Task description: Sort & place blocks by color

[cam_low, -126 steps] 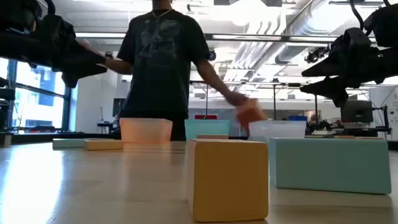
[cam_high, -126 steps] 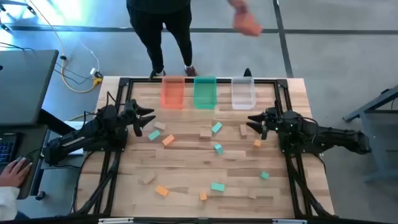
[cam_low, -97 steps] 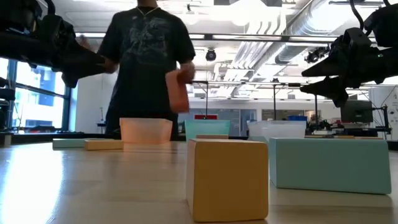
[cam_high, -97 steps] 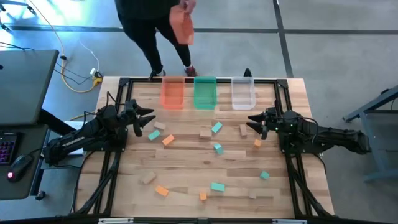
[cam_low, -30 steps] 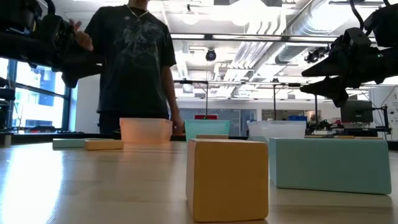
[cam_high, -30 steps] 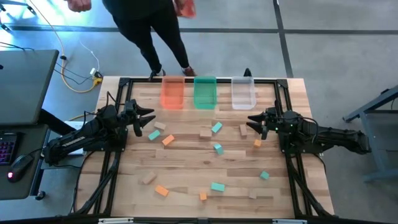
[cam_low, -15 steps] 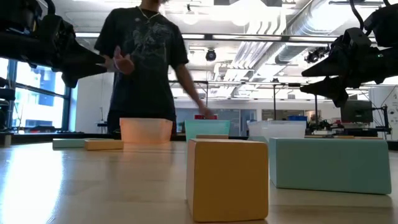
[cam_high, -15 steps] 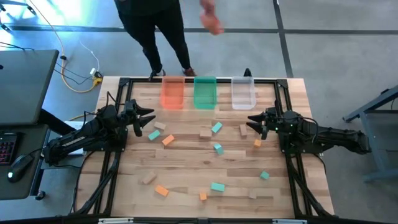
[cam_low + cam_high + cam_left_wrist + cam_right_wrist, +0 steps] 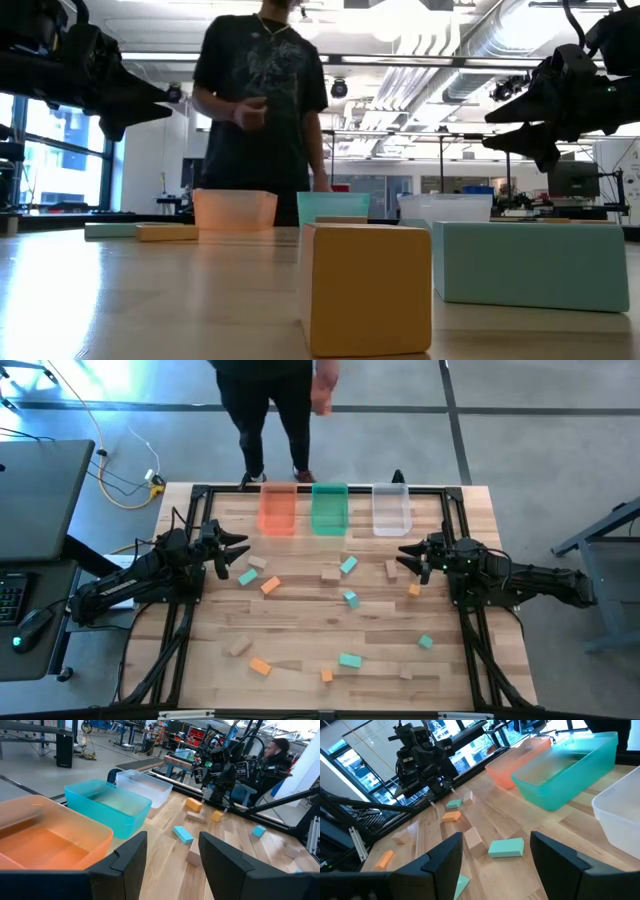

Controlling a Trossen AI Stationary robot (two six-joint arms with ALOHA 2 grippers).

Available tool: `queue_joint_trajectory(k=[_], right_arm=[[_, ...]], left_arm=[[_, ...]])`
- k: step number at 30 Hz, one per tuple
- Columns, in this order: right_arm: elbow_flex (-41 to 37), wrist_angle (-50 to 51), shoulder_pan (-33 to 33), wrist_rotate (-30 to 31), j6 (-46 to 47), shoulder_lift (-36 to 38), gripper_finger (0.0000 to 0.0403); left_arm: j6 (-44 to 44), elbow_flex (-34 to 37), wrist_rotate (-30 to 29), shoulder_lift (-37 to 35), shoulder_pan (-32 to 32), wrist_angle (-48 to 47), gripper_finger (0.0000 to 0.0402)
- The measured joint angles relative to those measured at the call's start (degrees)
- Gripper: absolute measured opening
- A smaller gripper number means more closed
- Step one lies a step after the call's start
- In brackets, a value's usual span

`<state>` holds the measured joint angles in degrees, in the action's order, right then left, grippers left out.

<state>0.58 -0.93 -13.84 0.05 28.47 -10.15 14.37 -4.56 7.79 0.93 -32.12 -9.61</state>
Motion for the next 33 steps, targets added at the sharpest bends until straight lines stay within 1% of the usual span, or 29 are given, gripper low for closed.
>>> queue_joint_trajectory(k=[5, 7, 11, 14, 16, 18, 22, 25, 29, 33], right_arm=[[0.0, -0.1, 0.0, 0.0, 1.4, 0.0, 0.0220], [0.0, -0.3, 0.0, 0.5, 4.7, 0.0, 0.0220], [0.0, -3.5, 0.0, 1.1, 15.9, 0.0, 0.0220], [0.0, -7.8, 0.0, 0.9, 19.1, 0.0, 0.0220], [0.2, -10.2, 0.0, 0.9, 19.0, 0.0, 0.0220], [1.5, -10.2, 0.0, 0.9, 17.7, 0.0, 0.0220], [5.8, -10.5, 0.0, 1.7, 15.9, 0.0, 0.0220], [10.0, -9.5, 0.0, 2.7, 12.5, 0.0, 0.0220], [16.3, -2.8, 0.0, 4.3, 10.1, -0.6, 0.0220], [23.2, 5.9, 0.0, 6.0, 10.1, -4.1, 0.0220]], left_arm=[[0.0, 0.0, 0.0, 0.0, 0.0, 0.0, 0.0168], [0.0, 0.0, 0.0, 0.0, 0.0, 0.0, 0.0168], [0.0, 0.0, 0.0, 0.0, 0.0, 0.0, 0.0168], [0.0, 0.0, 0.0, 0.0, 0.0, 0.0, 0.0168], [0.0, 0.0, 0.0, 0.0, 0.0, 0.0, 0.0168], [0.0, 0.0, 0.0, 0.0, 0.0, 0.0, 0.0168], [0.0, 0.0, 0.0, 0.0, 0.0, 0.0, 0.0168], [0.0, 0.0, 0.0, 0.0, 0.0, 0.0, 0.0168], [0.0, 0.0, 0.0, 0.0, 0.0, 0.0, 0.0168], [0.0, 0.0, 0.0, 0.0, 0.0, 0.0, 0.0168]])
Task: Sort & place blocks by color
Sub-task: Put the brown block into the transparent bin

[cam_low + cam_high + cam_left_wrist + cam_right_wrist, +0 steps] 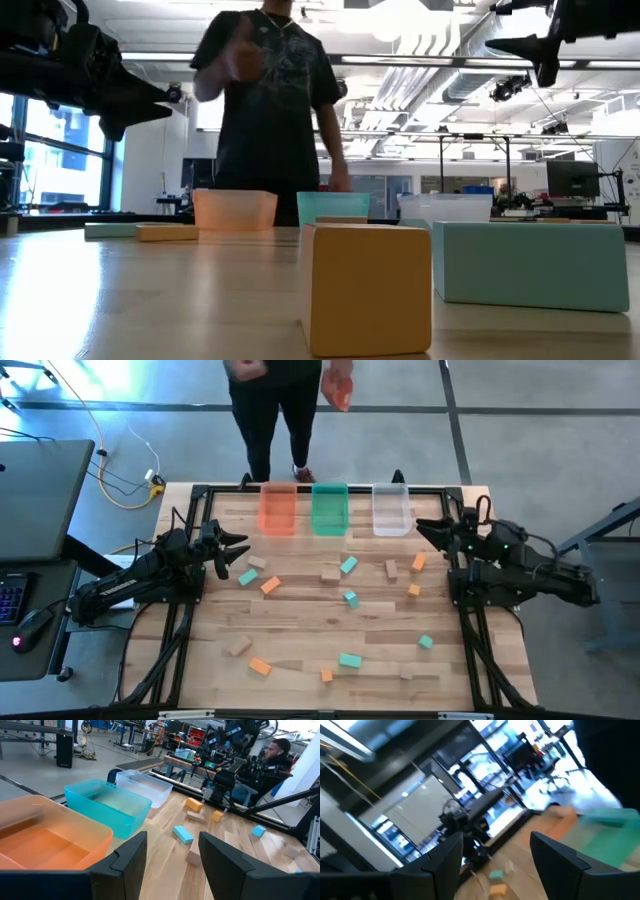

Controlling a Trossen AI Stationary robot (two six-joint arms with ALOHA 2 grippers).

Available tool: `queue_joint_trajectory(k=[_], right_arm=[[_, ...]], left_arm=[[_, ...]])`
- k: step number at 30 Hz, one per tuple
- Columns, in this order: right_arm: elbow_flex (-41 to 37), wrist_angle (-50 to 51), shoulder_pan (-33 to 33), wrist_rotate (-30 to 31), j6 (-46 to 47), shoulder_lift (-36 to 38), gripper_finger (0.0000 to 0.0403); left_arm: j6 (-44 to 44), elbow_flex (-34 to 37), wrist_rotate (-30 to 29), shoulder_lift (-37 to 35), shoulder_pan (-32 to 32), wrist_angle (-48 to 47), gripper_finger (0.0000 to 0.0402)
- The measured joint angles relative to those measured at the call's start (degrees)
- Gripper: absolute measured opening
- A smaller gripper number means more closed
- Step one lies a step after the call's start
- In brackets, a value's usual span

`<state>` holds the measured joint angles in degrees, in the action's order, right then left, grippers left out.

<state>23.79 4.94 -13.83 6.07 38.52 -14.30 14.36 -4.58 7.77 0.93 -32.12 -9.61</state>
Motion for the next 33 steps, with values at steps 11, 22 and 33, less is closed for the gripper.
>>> queue_joint_trajectory(k=[11, 22, 33], right_arm=[[15.1, 18.0, 0.0, 1.5, 0.3, -16.7, 0.0220], [21.0, 23.5, 0.0, -1.1, 5.6, -32.3, 0.0220], [22.4, 27.3, 5.1, -3.1, 15.8, -43.3, 0.0220]], left_arm=[[1.5, 0.0, 0.0, 0.0, 0.0, 0.0, 0.0168], [1.5, 0.0, 0.0, 0.0, 0.0, 0.0, 0.0168], [1.5, 0.0, 0.0, 0.0, 0.0, 0.0, 0.0168]])
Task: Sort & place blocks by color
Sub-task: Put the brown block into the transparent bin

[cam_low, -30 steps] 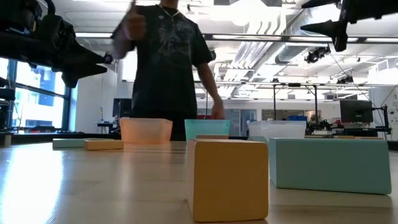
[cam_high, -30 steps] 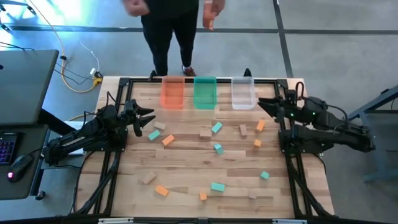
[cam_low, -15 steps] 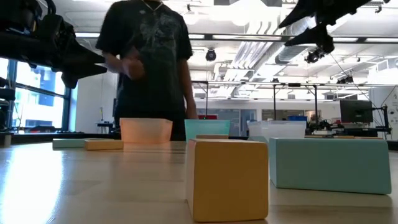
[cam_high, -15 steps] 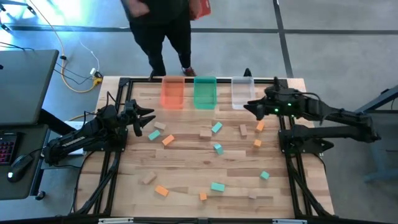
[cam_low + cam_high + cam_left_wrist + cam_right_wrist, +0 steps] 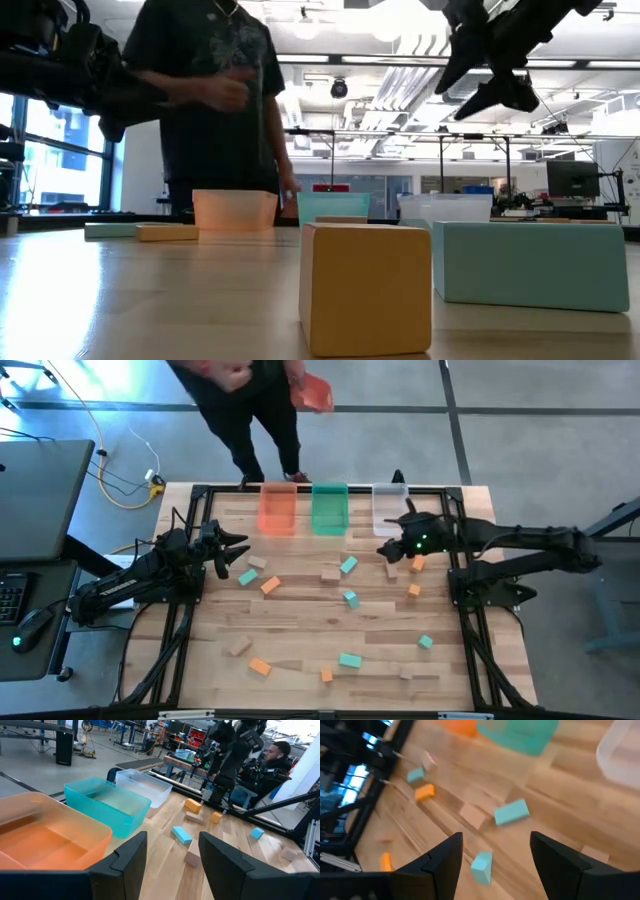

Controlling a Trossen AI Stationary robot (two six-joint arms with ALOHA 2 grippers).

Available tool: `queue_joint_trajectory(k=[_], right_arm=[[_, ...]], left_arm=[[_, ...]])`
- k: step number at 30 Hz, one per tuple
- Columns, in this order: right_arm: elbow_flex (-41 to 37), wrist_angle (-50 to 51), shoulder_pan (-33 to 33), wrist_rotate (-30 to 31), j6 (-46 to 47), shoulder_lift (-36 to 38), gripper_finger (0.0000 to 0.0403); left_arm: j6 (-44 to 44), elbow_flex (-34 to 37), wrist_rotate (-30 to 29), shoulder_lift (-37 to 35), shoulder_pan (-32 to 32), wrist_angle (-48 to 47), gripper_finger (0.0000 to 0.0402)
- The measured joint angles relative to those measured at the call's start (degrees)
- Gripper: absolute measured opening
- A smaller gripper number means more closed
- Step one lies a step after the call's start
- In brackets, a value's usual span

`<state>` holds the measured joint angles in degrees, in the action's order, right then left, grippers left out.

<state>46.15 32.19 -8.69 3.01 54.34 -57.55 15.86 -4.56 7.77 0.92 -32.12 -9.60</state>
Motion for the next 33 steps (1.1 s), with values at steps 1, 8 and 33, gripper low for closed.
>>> queue_joint_trajectory(k=[1, 8, 33], right_arm=[[0.0, 0.1, 0.5, 0.0, 1.2, -0.8, 0.0220], [0.0, 3.0, 4.3, 2.5, 8.6, -5.3, 0.0220], [0.0, 9.4, 4.1, 5.6, 20.3, -24.0, 0.0220]], left_arm=[[0.0, 0.0, 0.0, 0.0, 0.0, 0.0, 0.0168], [0.0, 0.0, 0.0, 0.0, 0.0, 0.0, 0.0168], [0.0, 0.0, 0.0, 0.0, 0.0, 0.0, 0.0168]])
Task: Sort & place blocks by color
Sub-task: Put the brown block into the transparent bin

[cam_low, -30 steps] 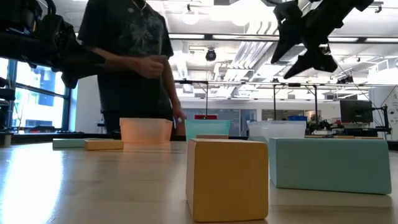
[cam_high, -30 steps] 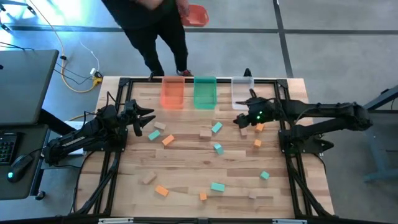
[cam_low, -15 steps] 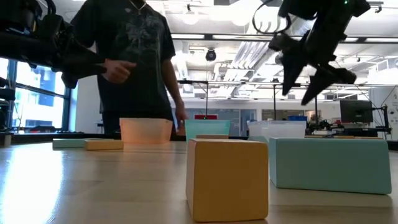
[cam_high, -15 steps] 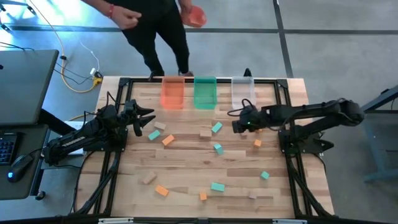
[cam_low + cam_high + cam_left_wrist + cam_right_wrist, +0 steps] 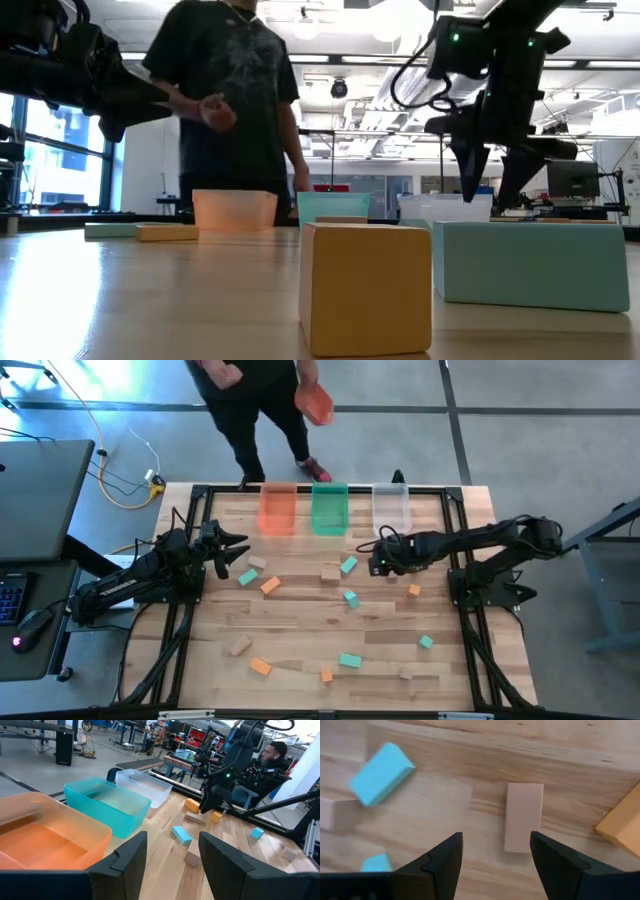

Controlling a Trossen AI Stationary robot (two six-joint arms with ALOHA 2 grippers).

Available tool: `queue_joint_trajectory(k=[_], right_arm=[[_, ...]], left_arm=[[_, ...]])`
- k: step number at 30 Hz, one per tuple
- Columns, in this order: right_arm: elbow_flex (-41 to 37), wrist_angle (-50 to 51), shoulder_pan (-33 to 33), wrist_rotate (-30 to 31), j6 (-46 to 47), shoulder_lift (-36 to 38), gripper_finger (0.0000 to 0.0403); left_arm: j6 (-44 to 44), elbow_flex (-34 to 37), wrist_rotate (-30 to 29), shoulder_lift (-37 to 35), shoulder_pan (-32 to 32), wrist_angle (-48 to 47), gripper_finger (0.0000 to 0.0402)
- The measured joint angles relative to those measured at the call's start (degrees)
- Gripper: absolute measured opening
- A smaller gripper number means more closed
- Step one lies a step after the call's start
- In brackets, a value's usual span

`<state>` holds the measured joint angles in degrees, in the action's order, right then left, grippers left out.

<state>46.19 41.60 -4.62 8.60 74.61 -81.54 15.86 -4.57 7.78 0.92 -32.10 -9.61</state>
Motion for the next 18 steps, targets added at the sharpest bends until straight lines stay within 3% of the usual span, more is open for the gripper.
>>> queue_joint_trajectory(k=[18], right_arm=[[0.0, 0.4, 0.0, -1.1, 3.0, -10.5, 0.0220]], left_arm=[[0.0, 0.0, 0.0, 0.0, 0.0, 0.0, 0.0168]])
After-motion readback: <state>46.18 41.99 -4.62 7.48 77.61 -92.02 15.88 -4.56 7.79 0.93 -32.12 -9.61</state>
